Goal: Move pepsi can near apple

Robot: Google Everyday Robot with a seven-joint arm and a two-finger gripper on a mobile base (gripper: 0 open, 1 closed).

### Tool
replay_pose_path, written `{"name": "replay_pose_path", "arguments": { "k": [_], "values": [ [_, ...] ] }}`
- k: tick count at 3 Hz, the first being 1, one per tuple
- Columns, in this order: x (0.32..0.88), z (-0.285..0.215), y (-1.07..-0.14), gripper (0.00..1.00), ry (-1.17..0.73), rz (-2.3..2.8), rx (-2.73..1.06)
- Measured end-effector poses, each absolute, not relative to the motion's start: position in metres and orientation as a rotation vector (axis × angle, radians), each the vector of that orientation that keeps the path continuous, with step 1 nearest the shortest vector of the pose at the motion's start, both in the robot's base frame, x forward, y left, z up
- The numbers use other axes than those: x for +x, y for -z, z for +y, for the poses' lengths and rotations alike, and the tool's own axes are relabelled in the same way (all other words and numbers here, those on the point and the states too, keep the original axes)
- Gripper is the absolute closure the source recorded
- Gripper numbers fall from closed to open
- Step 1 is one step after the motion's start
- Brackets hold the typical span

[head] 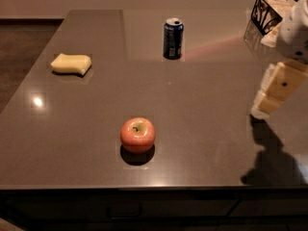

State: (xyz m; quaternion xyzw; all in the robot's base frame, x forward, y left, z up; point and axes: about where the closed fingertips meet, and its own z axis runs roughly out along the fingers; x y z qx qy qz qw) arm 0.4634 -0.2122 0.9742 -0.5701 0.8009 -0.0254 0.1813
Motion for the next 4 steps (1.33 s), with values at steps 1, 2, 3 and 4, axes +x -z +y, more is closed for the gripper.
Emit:
{"name": "replay_pose_path", "arguments": {
  "k": [1,2,3,4],
  "values": [
    [0.512,-0.204,-0.974,0.00,0.057,2.306,-1.414],
    [0.564,-0.194,-0.973,0.00,0.054,2.346,-1.200],
    [0.611,-0.189,-0.968,0.00,0.071,2.373,-0.988],
    [0.655,-0.188,-0.958,0.00,0.076,2.383,-0.774]
  ]
}}
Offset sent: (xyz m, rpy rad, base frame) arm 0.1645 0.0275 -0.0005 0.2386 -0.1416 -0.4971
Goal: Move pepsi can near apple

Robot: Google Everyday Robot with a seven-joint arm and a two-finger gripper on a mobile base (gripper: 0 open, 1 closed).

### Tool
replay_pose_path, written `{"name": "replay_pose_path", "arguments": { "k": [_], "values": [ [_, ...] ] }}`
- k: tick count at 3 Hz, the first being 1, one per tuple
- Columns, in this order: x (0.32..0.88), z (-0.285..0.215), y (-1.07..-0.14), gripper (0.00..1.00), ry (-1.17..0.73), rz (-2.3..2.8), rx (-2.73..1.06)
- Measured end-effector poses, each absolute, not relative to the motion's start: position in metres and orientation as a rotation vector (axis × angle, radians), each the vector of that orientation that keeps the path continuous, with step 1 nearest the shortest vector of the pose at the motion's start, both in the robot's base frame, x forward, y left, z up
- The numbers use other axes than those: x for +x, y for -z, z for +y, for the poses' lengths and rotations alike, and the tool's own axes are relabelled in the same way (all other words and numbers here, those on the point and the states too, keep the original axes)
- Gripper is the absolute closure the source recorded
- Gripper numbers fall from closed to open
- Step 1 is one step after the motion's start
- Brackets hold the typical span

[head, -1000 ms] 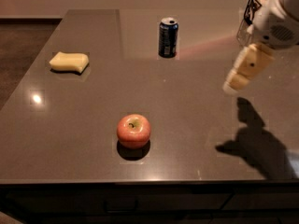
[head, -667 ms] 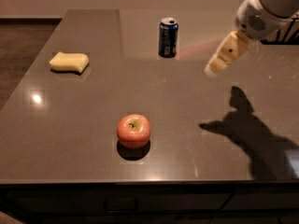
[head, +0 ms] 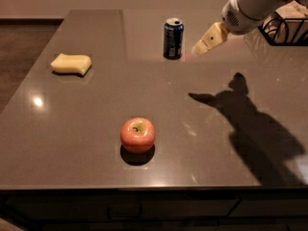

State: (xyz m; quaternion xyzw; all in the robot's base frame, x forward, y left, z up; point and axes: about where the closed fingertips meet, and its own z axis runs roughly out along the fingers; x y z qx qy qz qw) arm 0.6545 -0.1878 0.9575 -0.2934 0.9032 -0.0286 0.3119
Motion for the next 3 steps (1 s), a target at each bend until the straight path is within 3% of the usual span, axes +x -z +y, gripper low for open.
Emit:
{"name": "replay_pose_path", "arguments": {
  "k": [3],
  "values": [
    [0.755,-0.152,-0.923,0.00,-0.065,2.341,-0.561]
  ]
}}
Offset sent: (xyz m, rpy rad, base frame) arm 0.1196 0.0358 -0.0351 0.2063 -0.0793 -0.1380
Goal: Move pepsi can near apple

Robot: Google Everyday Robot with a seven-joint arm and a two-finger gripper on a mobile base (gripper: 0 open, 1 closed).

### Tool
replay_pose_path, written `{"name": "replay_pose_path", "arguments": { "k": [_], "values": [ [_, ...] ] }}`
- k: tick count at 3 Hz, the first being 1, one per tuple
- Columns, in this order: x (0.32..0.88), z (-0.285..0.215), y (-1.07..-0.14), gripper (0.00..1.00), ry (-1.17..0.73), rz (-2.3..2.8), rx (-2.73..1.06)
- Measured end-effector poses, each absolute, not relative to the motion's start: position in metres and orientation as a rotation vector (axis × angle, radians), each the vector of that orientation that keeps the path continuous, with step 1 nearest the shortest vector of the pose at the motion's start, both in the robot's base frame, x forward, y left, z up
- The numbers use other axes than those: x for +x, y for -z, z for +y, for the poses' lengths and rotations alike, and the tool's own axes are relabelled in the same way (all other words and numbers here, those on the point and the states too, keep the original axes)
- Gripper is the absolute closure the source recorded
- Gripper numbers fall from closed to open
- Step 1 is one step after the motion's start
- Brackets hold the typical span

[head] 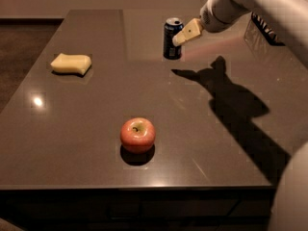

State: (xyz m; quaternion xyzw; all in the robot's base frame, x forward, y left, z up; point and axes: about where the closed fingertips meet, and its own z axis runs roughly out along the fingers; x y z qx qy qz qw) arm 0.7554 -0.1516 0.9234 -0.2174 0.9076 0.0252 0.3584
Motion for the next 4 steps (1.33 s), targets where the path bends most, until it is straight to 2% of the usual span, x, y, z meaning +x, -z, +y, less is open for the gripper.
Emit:
{"name": "replay_pose_path", "arguments": {
  "k": [3,4],
  "values": [
    [0.795,-0.104,-0.903,0.00,-0.223,2.288,-0.711],
    [0.803,-0.092,-0.904,0.04,-0.276,2.253,-0.758]
  ]
}}
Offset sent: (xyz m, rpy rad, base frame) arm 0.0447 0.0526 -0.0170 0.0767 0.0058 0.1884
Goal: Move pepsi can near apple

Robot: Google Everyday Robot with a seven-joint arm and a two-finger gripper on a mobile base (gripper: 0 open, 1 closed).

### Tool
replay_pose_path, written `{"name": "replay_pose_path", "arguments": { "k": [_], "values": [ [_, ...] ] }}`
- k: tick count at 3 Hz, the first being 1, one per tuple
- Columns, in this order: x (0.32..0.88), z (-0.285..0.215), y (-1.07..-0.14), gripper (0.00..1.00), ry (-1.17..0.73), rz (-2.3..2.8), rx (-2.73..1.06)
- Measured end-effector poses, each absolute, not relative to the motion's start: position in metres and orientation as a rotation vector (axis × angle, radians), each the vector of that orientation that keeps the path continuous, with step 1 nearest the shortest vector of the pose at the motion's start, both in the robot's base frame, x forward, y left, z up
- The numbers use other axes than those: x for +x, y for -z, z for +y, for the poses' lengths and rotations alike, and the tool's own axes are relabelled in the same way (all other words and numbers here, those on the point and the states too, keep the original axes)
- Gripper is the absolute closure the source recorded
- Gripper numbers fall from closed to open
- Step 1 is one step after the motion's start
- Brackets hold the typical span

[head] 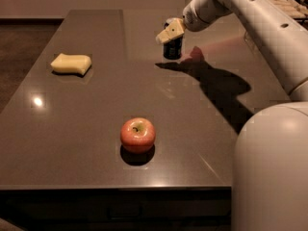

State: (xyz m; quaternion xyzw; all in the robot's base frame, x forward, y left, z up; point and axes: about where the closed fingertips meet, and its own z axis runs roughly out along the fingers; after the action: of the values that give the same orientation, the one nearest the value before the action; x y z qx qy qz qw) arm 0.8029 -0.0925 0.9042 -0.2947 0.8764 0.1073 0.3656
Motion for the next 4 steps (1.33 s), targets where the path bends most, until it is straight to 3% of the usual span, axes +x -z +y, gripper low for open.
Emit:
{"name": "replay_pose_path", "arguments": {
  "k": [2,4],
  "values": [
    [0.799,-0.073,-0.913,0.49,-0.333,2.209,-0.852],
    [0.758,-0.066,-0.938,0.96,-0.347,2.131,-1.041]
  ]
}}
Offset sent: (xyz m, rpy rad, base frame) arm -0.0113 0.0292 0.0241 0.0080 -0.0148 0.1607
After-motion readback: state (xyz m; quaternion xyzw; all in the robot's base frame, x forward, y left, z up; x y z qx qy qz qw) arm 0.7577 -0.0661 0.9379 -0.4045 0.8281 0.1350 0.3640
